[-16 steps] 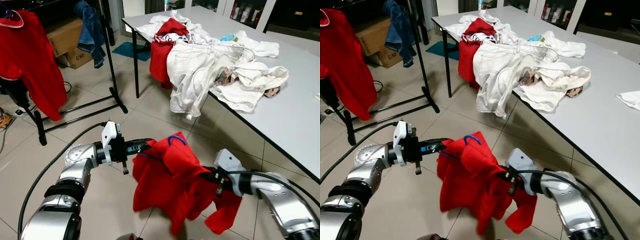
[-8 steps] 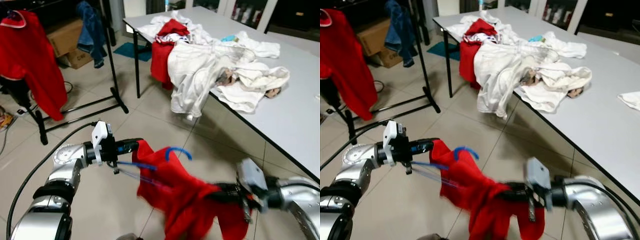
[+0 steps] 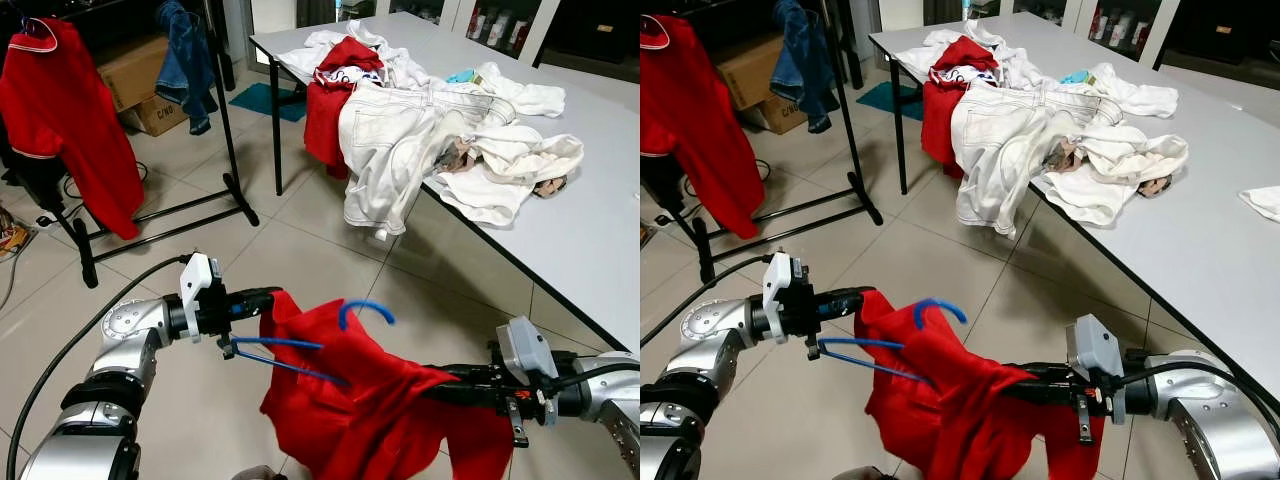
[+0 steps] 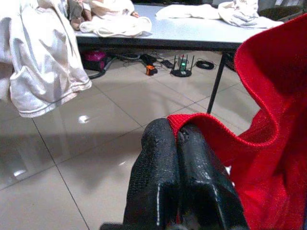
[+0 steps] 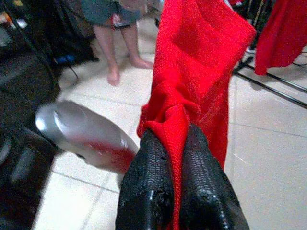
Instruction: Hang hanger
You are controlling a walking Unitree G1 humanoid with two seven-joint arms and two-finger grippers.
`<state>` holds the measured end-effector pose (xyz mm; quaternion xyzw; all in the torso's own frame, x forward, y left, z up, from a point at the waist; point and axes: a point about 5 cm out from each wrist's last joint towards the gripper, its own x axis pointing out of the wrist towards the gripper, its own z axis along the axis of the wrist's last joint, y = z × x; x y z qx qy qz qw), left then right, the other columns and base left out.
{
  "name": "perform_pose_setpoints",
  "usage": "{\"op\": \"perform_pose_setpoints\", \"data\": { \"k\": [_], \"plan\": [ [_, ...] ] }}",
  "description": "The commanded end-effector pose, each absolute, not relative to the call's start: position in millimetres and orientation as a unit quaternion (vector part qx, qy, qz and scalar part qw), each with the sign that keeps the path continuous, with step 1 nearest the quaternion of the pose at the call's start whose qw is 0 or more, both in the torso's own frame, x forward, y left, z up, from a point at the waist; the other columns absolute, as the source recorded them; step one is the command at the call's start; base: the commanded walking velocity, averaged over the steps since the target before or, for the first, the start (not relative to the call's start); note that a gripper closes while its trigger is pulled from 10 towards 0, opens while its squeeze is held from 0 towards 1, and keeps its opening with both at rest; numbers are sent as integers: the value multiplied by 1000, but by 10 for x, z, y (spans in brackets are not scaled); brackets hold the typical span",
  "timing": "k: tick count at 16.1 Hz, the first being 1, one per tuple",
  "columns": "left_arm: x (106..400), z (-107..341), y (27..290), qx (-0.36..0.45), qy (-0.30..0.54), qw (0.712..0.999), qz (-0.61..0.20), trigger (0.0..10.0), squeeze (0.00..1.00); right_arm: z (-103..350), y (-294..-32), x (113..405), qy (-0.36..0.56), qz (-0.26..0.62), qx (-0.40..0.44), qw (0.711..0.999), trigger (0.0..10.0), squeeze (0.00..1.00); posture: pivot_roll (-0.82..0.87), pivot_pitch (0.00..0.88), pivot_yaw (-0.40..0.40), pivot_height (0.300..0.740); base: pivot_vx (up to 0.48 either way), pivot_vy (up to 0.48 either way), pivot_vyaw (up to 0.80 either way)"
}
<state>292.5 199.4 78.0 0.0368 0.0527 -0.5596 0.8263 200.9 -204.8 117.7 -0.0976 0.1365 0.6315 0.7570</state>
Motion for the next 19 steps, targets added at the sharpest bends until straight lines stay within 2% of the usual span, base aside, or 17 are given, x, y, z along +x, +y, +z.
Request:
{"op": "perform_pose_setpoints", "data": {
  "k": [1,4,8,11,19],
  "plan": [
    [2911,779,2018,54,61,820,-566,0,0,1152,-2067,2049,141,625,-150,753,0,0,-62,0,4,740,0,0,0],
    [2876,764,2001,82,71,801,-588,0,0,1053,-1950,2108,105,632,-268,720,0,0,-62,0,4,740,0,0,0],
    [2825,717,2002,88,82,793,-598,0,0,1166,-1824,2168,19,632,-270,726,0,0,-53,0,2,740,0,0,0],
    [2749,658,2045,91,95,787,-603,0,0,1232,-1862,2240,-25,610,-288,738,0,0,-53,0,-1,740,0,0,0],
    [2552,509,2059,124,129,755,-631,0,0,1166,-1896,2271,-47,607,-375,699,0,0,-42,0,-6,740,0,0,0]
  ]
}}
